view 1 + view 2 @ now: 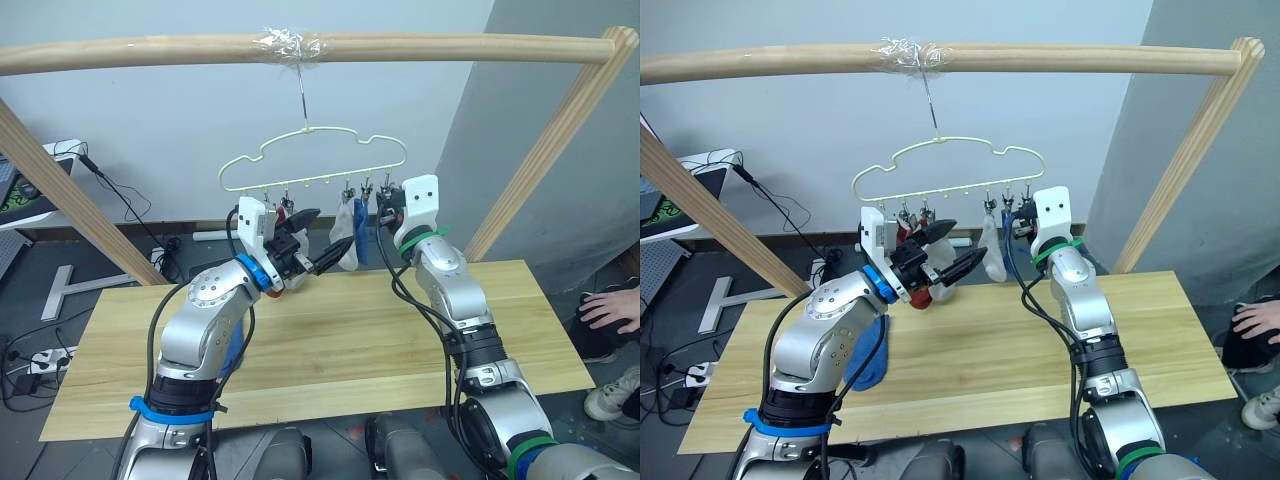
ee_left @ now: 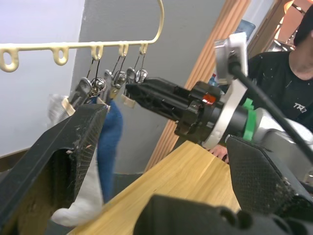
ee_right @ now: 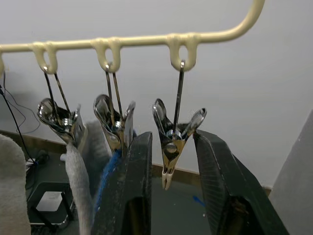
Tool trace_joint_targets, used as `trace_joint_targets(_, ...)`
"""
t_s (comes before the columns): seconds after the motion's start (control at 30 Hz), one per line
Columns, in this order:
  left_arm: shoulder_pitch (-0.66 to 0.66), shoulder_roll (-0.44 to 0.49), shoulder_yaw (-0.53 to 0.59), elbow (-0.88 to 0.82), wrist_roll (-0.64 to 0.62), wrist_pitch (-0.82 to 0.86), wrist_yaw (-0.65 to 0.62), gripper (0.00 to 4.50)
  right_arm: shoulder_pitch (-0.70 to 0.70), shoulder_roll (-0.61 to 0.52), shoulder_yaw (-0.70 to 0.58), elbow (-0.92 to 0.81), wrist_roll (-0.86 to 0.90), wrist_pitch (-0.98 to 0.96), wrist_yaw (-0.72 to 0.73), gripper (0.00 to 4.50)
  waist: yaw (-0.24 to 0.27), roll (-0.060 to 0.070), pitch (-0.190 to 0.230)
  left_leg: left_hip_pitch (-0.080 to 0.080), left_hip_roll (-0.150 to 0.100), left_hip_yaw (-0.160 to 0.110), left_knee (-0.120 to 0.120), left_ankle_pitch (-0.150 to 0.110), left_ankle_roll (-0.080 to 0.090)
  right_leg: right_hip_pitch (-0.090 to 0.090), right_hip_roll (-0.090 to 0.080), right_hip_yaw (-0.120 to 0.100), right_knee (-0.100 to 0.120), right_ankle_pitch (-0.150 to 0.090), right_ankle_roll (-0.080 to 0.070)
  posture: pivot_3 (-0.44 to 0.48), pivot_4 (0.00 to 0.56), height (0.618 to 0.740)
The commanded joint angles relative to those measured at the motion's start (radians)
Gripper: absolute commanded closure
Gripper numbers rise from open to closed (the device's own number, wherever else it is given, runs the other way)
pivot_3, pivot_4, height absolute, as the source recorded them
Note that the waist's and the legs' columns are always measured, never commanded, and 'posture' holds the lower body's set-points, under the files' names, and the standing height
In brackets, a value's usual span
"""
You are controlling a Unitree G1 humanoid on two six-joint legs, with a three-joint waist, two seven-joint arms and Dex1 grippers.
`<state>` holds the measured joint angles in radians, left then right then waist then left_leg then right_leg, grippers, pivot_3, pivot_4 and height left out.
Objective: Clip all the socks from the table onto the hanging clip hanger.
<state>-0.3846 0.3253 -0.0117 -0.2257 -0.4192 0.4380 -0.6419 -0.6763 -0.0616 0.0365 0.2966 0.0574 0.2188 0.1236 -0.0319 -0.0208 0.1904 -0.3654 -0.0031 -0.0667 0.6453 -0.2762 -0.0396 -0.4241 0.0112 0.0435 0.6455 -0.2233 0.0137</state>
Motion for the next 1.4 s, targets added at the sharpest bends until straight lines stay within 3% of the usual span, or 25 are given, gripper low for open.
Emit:
trace_joint_targets(0.03,-0.019,0.007,0.013,-0.047,-0.019,0.001,0.003,0.00,-0.042,0.005,-0.011,-0.006,-0.007,-0.041,-0.009,3.14,0.000,0.000,0.000,0.000,0.000,0.000,0.000,0.000,0.000,0.000,0.000,0.000,0.000,0.000,0.000,0.045,0.177,0.740)
trace_joint_targets(1.4,-0.079,0.007,0.025,-0.049,-0.045,0.008,0.020,0.00,-0.090,0.011,-0.010,0.071,-0.005,-0.087,0.018,3.14,0.000,0.000,0.009,0.000,0.000,-0.001,0.000,0.000,0.000,0.000,0.000,0.000,0.000,0.000,0.000,0.051,0.197,0.740)
